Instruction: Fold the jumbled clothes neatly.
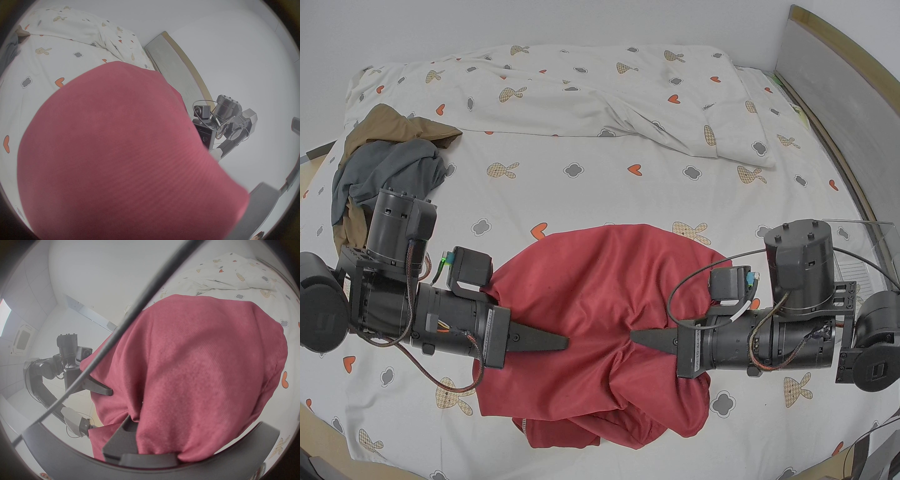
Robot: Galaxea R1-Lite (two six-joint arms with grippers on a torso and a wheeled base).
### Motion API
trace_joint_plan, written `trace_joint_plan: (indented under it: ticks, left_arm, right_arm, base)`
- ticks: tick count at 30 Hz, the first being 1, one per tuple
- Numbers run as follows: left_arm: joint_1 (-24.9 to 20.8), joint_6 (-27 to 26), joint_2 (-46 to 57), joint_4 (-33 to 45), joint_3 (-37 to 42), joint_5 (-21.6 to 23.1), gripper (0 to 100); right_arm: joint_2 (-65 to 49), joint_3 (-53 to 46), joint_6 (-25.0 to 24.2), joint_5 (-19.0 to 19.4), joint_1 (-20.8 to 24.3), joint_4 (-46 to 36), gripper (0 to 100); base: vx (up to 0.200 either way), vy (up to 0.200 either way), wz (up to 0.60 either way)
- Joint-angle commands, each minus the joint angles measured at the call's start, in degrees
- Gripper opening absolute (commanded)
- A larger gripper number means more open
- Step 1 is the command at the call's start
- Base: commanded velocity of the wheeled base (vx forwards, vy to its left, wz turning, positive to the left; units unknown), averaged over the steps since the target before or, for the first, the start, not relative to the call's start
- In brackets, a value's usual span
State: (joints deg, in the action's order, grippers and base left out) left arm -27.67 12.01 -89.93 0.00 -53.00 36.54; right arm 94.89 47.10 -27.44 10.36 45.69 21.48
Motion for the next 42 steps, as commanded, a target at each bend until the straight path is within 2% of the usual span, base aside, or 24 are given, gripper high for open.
trace_joint_plan:
  ticks: [1,11,30,42]
  left_arm:
    - [-0.1,0.03,0.37,0.0,0.09,-0.06,0]
    - [-1.24,0.12,0.46,0.09,-0.43,-0.06,0]
    - [-3.0,0.56,-0.16,-0.53,-1.75,-0.24,0]
    - [-4.93,0.74,1.78,-0.35,-2.81,-0.24,0]
  right_arm:
    - [-0.67,0.0,-0.07,-0.17,0.19,-1.09,0]
    - [-4.1,1.15,0.02,-0.25,0.1,-7.77,0]
    - [-4.1,0.71,0.02,-0.25,-0.51,-8.12,0]
    - [-6.65,0.71,0.11,-0.43,-0.16,-8.21,0]
  base:
    - [0.0,-0.2,0.0]
    - [0.0,-0.2,0.0]
    - [0.0,-0.2,0.0]
    - [0.0,0.0,0.0]
